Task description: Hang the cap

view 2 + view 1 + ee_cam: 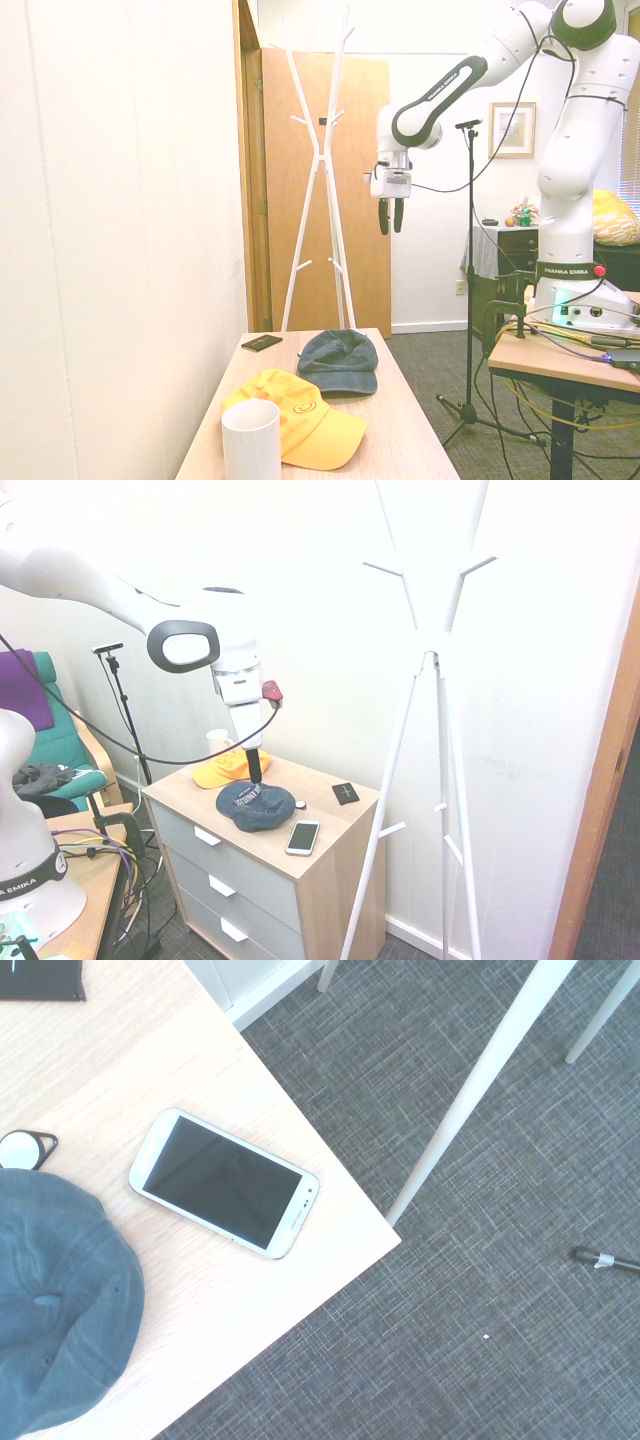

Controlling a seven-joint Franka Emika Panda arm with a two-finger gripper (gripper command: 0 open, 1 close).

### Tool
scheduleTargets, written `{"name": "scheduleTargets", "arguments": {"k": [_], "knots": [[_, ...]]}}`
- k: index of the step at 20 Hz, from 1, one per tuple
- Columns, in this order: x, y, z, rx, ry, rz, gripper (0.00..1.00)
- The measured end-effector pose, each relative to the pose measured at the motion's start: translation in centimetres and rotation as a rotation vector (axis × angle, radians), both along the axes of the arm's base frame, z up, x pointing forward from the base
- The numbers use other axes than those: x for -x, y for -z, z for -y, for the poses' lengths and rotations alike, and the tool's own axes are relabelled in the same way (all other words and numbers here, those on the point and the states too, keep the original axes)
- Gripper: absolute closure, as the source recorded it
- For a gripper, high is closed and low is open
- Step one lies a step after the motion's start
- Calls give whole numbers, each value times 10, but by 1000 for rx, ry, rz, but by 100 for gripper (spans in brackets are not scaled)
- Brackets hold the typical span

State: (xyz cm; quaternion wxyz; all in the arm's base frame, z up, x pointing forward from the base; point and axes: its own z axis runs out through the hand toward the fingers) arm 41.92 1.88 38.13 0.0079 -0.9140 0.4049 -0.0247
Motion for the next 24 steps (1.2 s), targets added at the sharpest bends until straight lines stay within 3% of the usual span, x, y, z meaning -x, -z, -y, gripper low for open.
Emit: {"name": "scheduleTargets", "arguments": {"k": [4, 10, 19, 24], "knots": [[0, 8, -14, 7, -38, -17, 0], [15, 37, -124, 42, -190, -28, 0], [16, 166, -191, 81, -313, 20, 0], [-7, 212, -211, 86, -351, 29, 0]]}}
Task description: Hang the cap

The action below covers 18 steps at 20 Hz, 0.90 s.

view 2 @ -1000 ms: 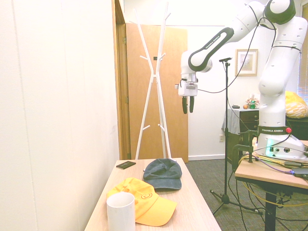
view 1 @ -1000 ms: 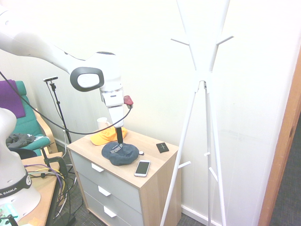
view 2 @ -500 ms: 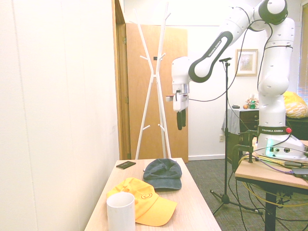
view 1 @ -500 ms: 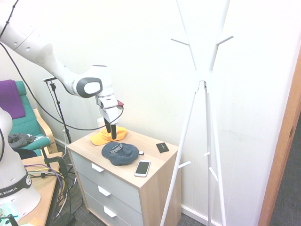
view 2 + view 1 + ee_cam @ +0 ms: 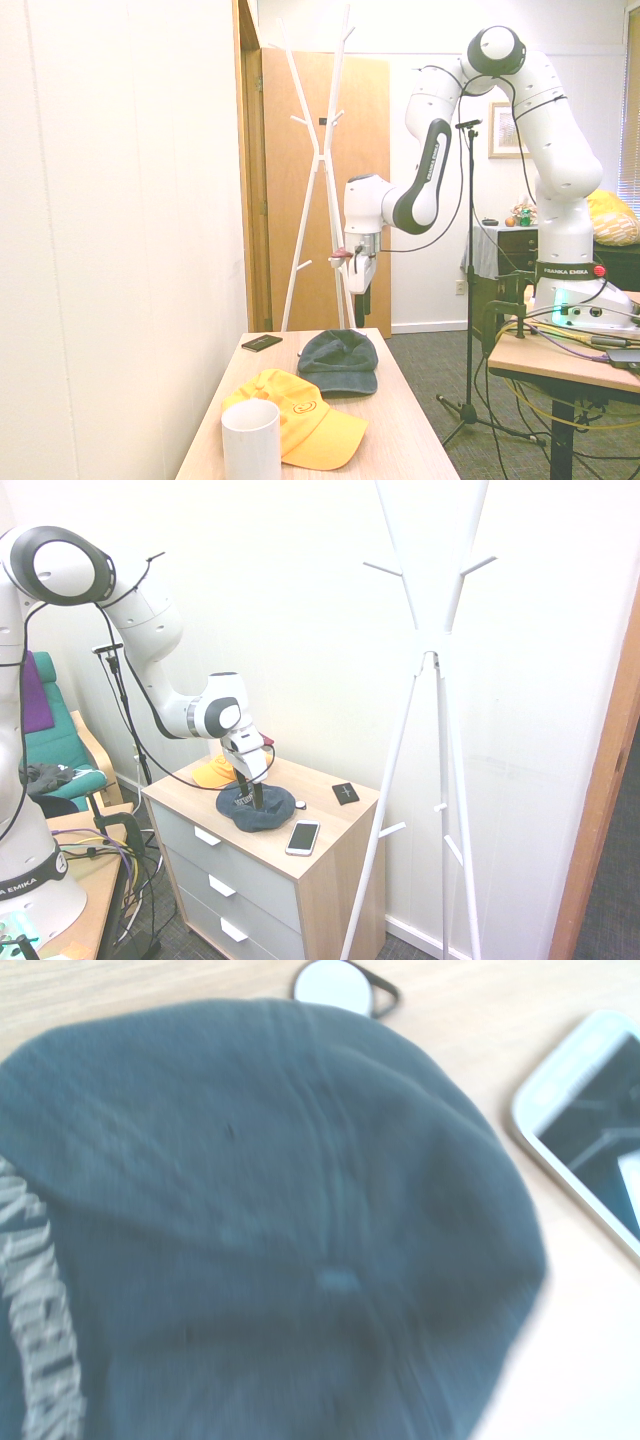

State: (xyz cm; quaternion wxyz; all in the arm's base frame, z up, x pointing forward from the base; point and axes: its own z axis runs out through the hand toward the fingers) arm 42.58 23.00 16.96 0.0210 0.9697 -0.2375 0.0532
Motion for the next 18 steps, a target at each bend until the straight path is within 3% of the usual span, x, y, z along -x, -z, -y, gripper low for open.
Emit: {"name": "scheduleTargets", "arguments": {"k": [2, 3, 18], "knots": [[-9, 15, -7, 2, -16, -4, 0], [-13, 23, -11, 5, -20, -7, 100], [-25, 50, -15, 42, 16, -14, 100]]}}
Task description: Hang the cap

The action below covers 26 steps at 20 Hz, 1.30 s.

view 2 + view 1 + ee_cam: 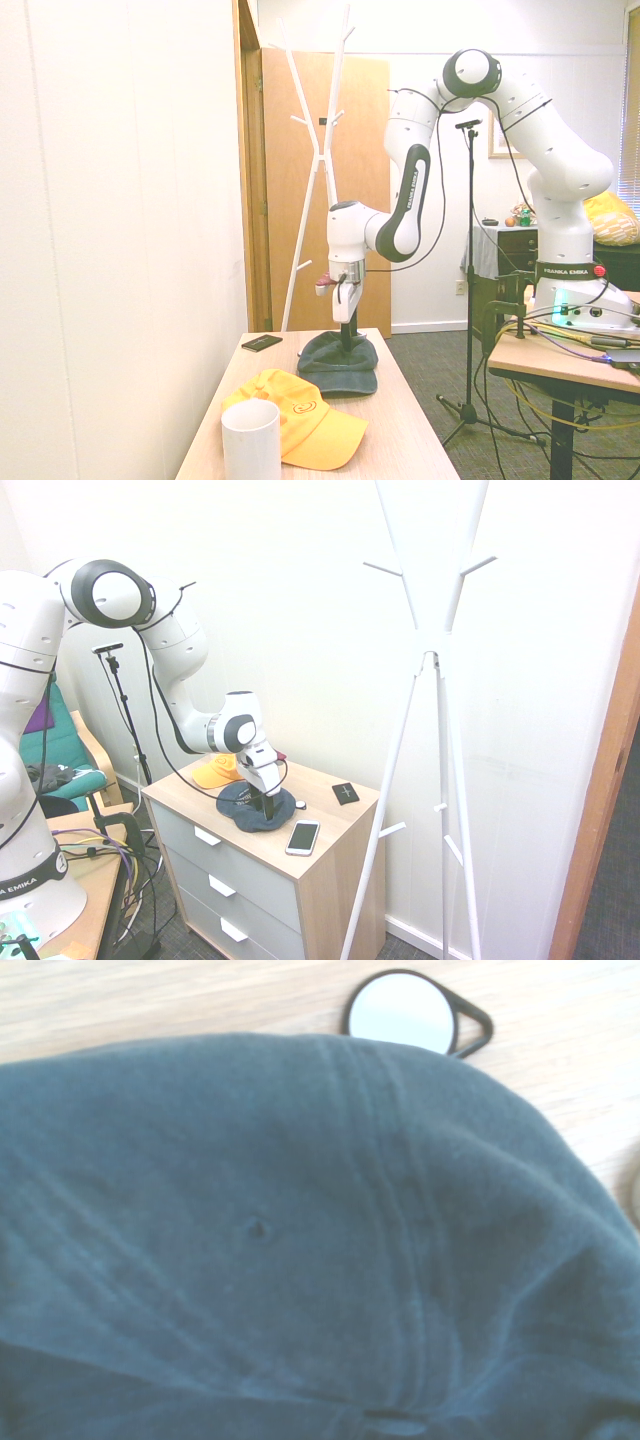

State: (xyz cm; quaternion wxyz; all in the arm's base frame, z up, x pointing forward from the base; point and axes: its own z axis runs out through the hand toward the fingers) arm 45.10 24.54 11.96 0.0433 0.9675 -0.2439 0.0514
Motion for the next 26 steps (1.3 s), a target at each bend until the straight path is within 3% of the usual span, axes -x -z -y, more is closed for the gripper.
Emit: {"name": "scheduleTargets", "arguments": {"k": [20, 23, 26], "knots": [[-9, -5, 4, -3, 10, 17, 100], [-16, -33, -1, 9, -29, 28, 100], [-27, -103, -11, 25, -61, 72, 100]]}}
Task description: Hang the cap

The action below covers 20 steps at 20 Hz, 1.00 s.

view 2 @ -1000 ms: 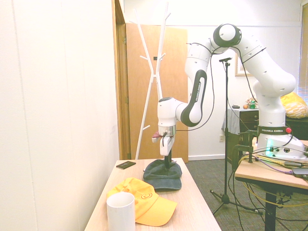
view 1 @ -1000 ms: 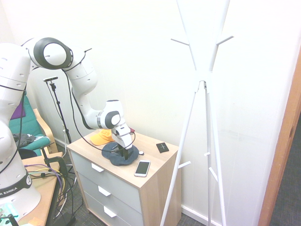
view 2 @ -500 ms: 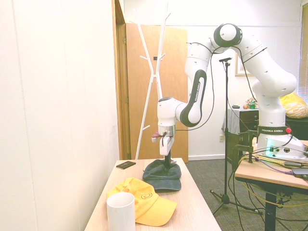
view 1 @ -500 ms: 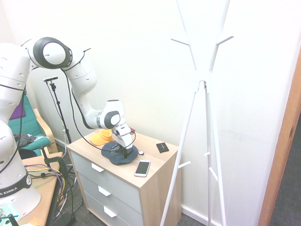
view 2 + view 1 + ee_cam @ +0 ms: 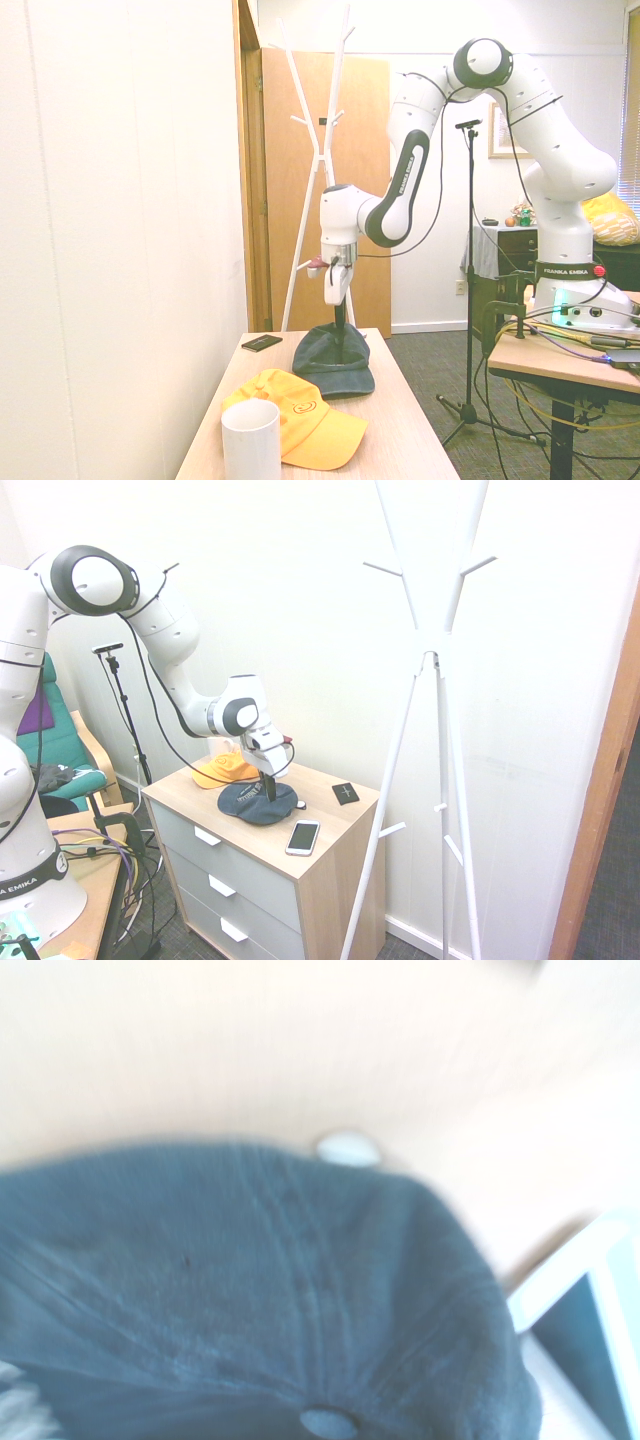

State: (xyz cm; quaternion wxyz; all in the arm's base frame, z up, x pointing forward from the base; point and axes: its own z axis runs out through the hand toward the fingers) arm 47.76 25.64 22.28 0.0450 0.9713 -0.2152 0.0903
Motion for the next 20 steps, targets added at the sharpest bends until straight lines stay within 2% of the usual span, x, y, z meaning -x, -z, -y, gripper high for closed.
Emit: {"name": "scheduleTargets", "arguments": {"k": [2, 5, 8, 11, 16, 20], "knots": [[-2, -55, -5, 42, -33, 27, 100], [2, -128, -6, 183, -111, 68, 100], [-2, -197, -2, 305, -161, 140, 100], [-16, -264, 11, 413, -175, 221, 100], [-35, -371, 46, 673, -182, 335, 100], [-36, -452, 64, 814, -169, 425, 100]]}}
